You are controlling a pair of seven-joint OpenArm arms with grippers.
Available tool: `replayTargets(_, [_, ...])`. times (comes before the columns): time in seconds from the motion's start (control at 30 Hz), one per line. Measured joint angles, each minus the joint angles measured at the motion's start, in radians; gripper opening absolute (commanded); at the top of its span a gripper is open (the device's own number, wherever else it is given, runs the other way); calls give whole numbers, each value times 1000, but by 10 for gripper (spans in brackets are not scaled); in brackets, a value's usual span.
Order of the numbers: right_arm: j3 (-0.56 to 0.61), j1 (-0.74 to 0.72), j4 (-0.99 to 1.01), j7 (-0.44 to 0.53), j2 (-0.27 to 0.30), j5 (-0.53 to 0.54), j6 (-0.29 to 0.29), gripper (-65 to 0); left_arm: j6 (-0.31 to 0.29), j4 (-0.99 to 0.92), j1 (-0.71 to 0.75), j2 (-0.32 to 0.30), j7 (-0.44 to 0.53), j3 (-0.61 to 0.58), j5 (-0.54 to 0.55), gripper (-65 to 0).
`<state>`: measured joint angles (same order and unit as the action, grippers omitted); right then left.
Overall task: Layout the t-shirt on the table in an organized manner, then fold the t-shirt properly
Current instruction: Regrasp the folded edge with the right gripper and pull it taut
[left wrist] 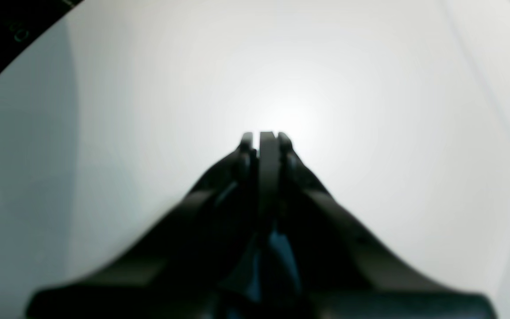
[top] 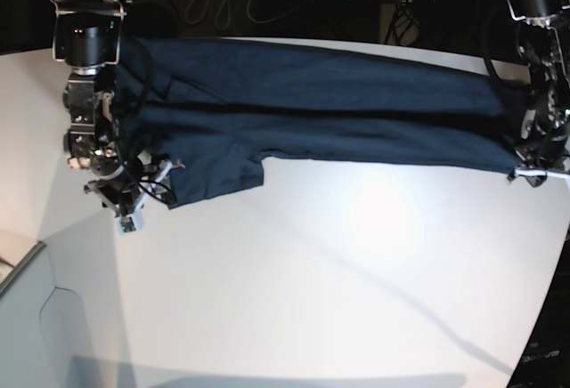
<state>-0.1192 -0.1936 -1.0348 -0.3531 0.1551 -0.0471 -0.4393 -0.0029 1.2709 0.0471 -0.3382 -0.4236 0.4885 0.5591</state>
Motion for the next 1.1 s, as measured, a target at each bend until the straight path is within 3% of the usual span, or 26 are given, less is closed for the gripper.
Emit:
replayTargets(0.33, [113, 4, 3, -2, -5, 0, 0, -284, 0, -1, -1, 0, 0, 0, 0, -650])
replayTargets(0.53, [114, 4, 4, -2, 2, 0, 0, -289, 0, -2, -3, 1, 0, 0, 0, -650])
replayTargets(0.8, [114, 0, 19, 5, 2, 1, 0, -471, 0, -5, -3, 1, 0, 0, 0, -650])
replayTargets(0.97, [113, -63, 154, 72, 3, 27, 3, -632, 0, -5, -3, 0, 0, 0, 0, -650])
replayTargets(1.1, [112, -74, 183, 92, 6, 34, 4, -650, 0, -6, -3, 1, 1, 0, 0, -650])
